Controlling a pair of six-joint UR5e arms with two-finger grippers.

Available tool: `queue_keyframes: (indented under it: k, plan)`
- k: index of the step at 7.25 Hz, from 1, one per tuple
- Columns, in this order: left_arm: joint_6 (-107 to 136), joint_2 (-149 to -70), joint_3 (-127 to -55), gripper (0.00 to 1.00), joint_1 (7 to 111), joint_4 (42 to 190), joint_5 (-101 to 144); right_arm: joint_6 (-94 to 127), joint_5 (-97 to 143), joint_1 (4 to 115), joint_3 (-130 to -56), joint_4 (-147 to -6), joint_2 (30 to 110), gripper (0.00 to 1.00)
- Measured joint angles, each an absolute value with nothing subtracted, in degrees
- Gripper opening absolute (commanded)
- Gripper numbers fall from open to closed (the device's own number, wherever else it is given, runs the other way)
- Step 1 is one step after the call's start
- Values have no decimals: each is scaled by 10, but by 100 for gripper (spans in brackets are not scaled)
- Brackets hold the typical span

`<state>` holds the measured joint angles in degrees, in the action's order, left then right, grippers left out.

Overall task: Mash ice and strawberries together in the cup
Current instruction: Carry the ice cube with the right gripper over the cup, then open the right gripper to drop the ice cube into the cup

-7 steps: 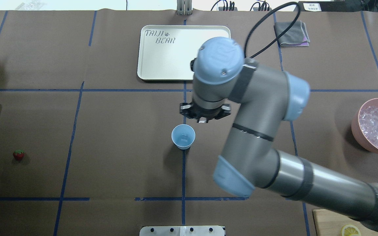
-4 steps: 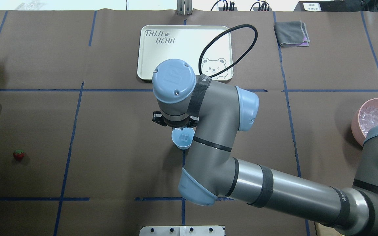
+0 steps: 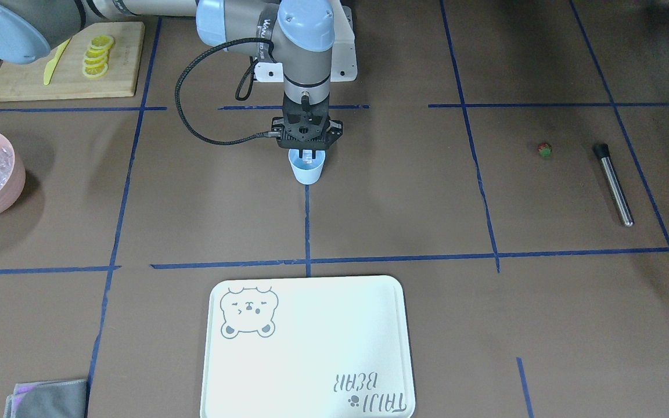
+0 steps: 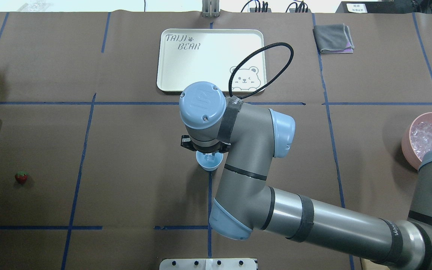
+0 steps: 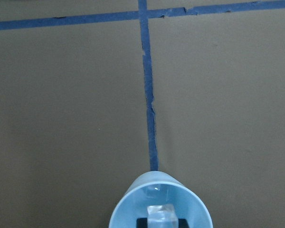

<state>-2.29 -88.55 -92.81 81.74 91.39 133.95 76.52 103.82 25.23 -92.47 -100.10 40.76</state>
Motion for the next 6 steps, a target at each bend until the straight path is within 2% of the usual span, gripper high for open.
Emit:
queue_keyframes:
  k: [6]
  plan:
    - [-23,-886,-927,100,817,914,1339,763,1040,252,-936,-1000,413,99]
